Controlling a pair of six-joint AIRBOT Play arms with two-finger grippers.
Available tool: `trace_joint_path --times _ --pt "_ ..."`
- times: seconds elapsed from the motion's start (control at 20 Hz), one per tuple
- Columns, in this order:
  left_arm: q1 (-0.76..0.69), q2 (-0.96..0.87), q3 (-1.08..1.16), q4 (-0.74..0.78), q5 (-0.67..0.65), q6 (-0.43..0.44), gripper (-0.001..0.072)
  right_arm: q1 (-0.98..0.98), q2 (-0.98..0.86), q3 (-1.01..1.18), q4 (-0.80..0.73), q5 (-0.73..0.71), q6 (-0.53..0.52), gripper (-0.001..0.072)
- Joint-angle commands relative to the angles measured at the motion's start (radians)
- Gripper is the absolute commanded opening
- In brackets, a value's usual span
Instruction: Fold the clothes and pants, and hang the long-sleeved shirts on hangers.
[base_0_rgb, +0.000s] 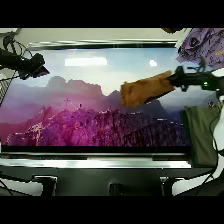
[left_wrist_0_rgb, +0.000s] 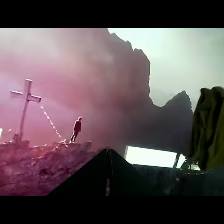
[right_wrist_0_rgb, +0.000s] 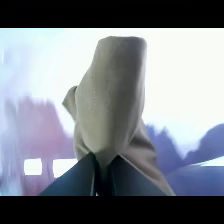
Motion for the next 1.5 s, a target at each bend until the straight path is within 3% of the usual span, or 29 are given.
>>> trace_joint_path --times 0.0,0.25,0.5,0.75,1.0,1.45 --pt "-0.003 -0.001 0.000 0.000 0.000 -0.001 0.0017 -0.101 0.003 0.105 -0.088 -0.003 0.141 0.0024" --pt "-0.003 -0.001 0.000 -0.013 -0.002 -0.019 0.0016 -0.202 0.091 0.141 -0.239 -0.051 0.321 0.0024" --pt "-0.006 -0.001 0.000 -0.042 -0.033 -0.019 0.0016 -0.215 0.222 0.141 -0.505 -0.077 0.589 0.0024" --pt "-0.016 0.000 0.000 -0.051 -0.066 -0.019 0.0017 -0.215 0.303 0.141 -0.674 -0.066 0.785 0.0024" --pt "-0.033 0.000 0.000 -0.061 -0.071 -0.019 0.0017 -0.215 0.320 0.141 -0.739 -0.011 0.834 0.0024" --pt "-0.034 0.000 0.000 -0.128 -0.110 -0.019 0.0016 -0.215 0.364 0.141 -0.935 0.393 0.835 0.0025"
